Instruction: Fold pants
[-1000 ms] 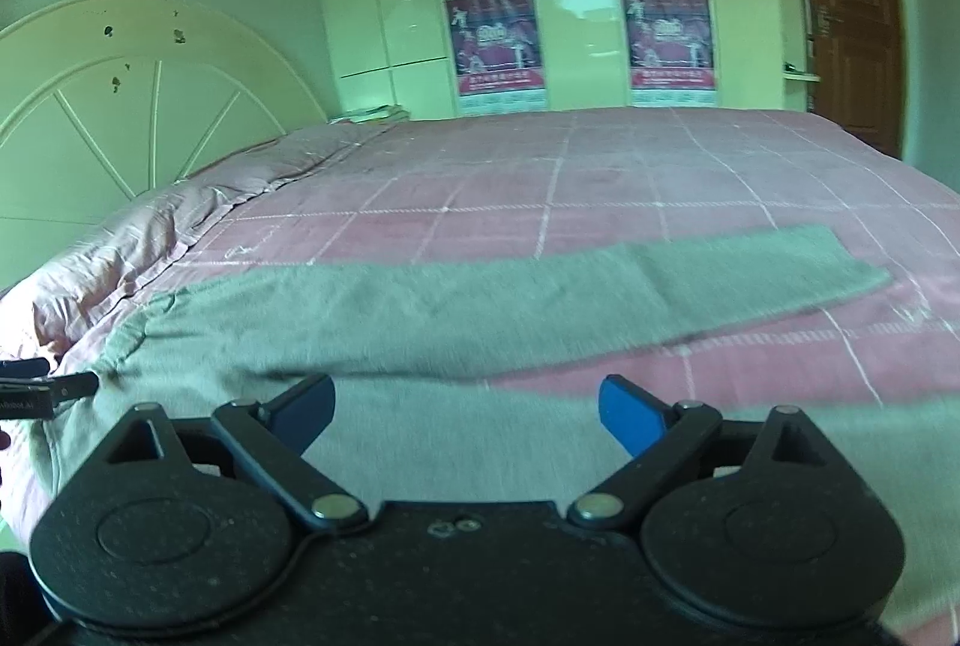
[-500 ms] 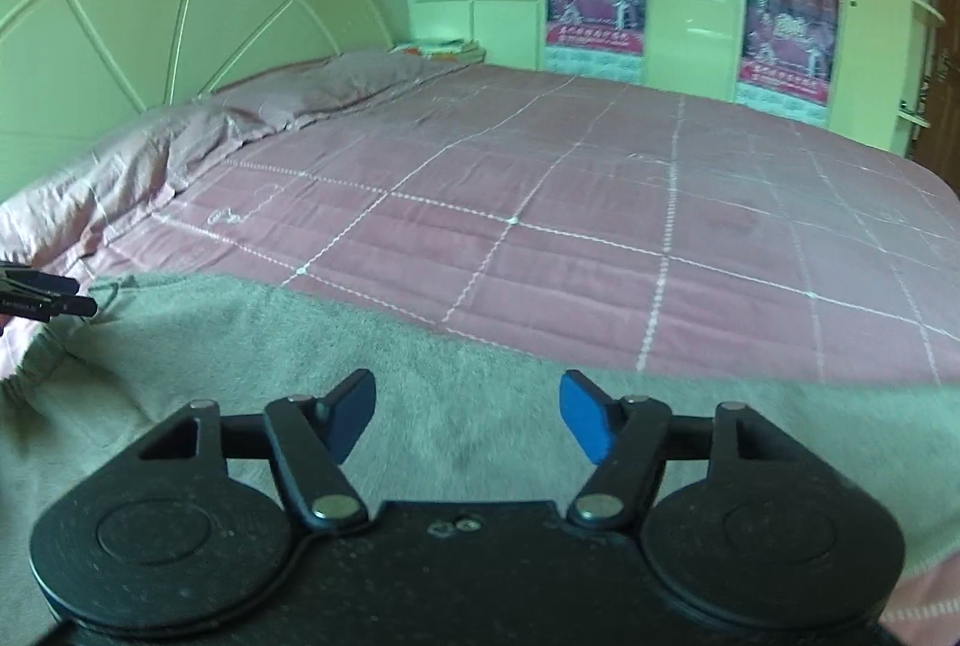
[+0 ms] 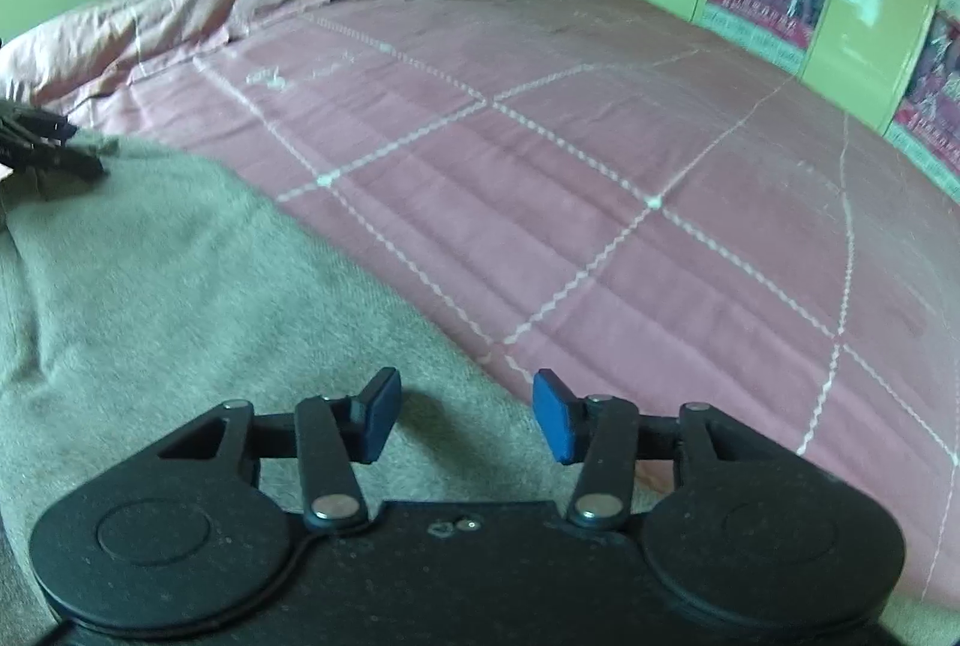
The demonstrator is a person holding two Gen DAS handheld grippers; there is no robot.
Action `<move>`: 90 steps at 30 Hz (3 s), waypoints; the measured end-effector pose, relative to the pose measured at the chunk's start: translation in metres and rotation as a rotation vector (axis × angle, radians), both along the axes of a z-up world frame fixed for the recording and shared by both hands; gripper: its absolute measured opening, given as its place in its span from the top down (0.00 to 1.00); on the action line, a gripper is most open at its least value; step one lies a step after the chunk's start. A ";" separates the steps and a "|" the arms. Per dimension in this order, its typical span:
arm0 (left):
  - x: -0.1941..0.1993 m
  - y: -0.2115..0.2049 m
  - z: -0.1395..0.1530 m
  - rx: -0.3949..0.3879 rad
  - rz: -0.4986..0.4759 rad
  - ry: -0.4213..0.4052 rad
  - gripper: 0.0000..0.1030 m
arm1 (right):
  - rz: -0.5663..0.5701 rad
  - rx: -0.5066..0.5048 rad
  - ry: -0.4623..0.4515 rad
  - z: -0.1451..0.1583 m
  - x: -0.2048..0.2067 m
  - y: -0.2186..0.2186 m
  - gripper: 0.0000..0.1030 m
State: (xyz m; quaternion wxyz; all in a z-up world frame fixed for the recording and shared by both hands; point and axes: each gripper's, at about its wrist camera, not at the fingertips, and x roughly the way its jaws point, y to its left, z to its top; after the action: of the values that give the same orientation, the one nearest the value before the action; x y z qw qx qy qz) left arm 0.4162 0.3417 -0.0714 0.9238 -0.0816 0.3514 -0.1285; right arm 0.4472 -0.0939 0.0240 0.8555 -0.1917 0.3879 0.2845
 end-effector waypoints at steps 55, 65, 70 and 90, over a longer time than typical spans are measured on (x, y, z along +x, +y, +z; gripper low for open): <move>-0.368 -0.053 0.059 -0.476 0.465 -0.109 0.38 | -0.589 0.542 0.014 0.027 -0.300 -0.132 0.80; -0.322 -0.065 0.031 -0.692 0.540 -0.005 0.38 | -0.857 0.728 0.261 -0.002 -0.244 -0.142 0.59; -0.304 -0.055 0.026 -0.728 0.562 0.018 0.38 | -0.948 0.632 0.332 -0.010 -0.223 -0.134 0.61; -0.285 -0.009 0.035 -0.575 0.338 0.010 0.74 | -0.692 0.740 0.223 -0.030 -0.342 -0.152 0.94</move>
State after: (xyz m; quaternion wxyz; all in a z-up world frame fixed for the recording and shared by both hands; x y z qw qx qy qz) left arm 0.1307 0.3328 -0.0367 0.8695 -0.3965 0.2869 -0.0671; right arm 0.1053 -0.2463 -0.0056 0.8634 0.2947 0.3909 0.1219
